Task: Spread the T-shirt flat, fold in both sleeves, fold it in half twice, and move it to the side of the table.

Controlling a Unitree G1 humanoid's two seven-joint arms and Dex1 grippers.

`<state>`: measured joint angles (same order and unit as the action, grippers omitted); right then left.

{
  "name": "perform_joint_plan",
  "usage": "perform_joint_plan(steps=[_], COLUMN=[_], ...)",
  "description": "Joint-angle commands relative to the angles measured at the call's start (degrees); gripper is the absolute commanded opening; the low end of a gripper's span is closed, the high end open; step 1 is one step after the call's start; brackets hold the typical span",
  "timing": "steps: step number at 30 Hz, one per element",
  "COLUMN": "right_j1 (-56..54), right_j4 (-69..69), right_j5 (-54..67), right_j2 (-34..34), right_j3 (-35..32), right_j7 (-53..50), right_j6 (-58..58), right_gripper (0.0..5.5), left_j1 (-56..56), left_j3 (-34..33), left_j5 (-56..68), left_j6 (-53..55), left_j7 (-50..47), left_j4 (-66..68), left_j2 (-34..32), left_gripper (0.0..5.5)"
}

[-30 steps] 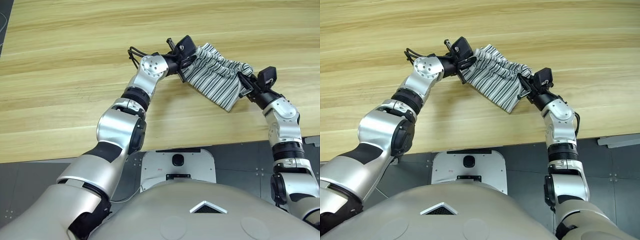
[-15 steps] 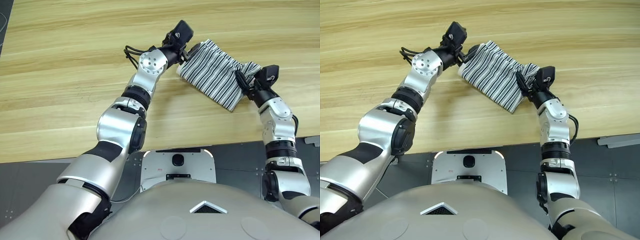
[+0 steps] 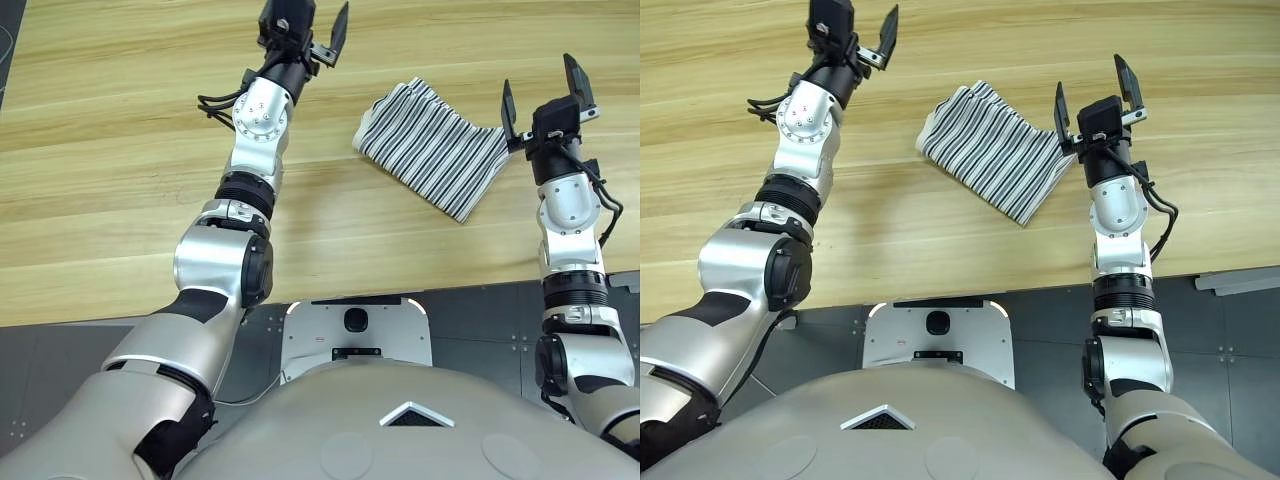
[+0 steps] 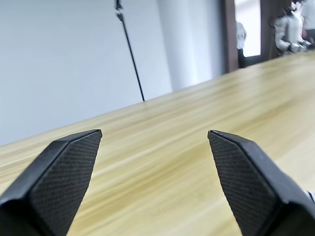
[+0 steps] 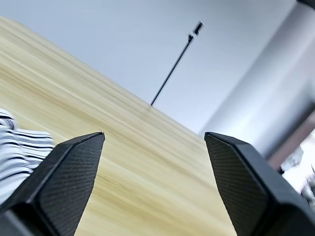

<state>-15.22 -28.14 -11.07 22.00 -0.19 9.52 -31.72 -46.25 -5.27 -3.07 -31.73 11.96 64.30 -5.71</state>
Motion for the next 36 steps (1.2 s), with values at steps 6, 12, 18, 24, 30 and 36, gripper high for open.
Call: perform_joint_plan(steps=[6,12,18,24,30,36], right_j1=[-11.59,-21.61,-26.05,-25.33,-24.74,-24.50], right_j4=[-12.97,-28.44,-39.66,-44.58,-46.97,-47.70], right_j5=[5.84,10.74,10.76,4.91,0.04,1.89], right_j2=[-0.89,-4.86,-7.14,-6.39,-3.82,-0.07], right_j3=[6.46,4.30,3.38,5.50,6.59,3.10], right_j7=[20.14,29.02,32.22,21.09,4.31,-3.01], right_j6=[0.37,3.52,6.34,8.79,15.93,19.69], right_gripper=[4.61,5.45,5.45,5.45,5.45,5.45], left_j1=[14.95,21.55,23.39,24.29,24.58,25.05], left_j3=[-4.00,-4.16,-4.31,-4.29,-4.46,-5.36], left_j5=[8.56,11.63,12.30,12.21,11.99,11.88], left_j6=[3.05,8.68,10.25,10.12,9.73,8.98], left_j7=[0.34,-0.34,-1.33,-2.12,-2.58,-3.41], left_j4=[-25.15,-38.18,-41.24,-42.56,-42.85,-43.67], left_j2=[-1.96,-1.27,-0.48,0.12,0.16,-0.25], left_gripper=[4.05,4.05,4.05,4.05,4.05,4.05])
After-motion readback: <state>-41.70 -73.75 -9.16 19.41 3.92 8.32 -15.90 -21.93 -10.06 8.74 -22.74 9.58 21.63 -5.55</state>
